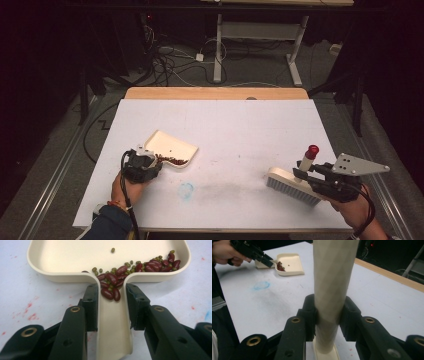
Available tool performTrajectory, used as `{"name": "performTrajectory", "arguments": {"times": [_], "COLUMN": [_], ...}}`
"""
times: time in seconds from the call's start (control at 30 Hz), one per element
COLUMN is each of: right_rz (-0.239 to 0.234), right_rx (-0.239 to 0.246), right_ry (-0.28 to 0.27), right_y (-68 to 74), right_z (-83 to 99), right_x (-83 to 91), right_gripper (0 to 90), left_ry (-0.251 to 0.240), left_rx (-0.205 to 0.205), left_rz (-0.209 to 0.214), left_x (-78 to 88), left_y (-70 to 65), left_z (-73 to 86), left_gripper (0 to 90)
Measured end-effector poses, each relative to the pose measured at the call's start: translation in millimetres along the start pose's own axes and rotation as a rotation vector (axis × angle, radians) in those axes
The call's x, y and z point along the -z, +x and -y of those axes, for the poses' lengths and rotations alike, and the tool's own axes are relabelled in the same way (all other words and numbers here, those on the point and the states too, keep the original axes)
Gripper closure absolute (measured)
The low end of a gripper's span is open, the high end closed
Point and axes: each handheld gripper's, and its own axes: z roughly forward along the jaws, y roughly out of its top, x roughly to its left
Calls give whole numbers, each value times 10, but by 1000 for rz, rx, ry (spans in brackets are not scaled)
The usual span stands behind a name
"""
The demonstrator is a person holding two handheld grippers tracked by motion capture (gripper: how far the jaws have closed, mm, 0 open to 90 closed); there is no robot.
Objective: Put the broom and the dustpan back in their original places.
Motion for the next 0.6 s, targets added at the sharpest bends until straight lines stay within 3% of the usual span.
{"name": "performTrajectory", "arguments": {"times": [0.43,0.53,0.6], "right_rz": [6,-3,-3], "right_rx": [-16,-15,-22], "right_ry": [22,36,46], "right_y": [-179,-240,-294], "right_z": [-56,-99,-129], "right_x": [-82,-149,-210], "right_gripper": [703,703,702], "left_ry": [-34,-42,-31], "left_rx": [106,138,137], "left_rz": [-64,-53,-37], "left_x": [-144,-168,-181], "left_y": [-10,-38,-61], "left_z": [-75,-86,-84], "left_gripper": [634,622,600]}}
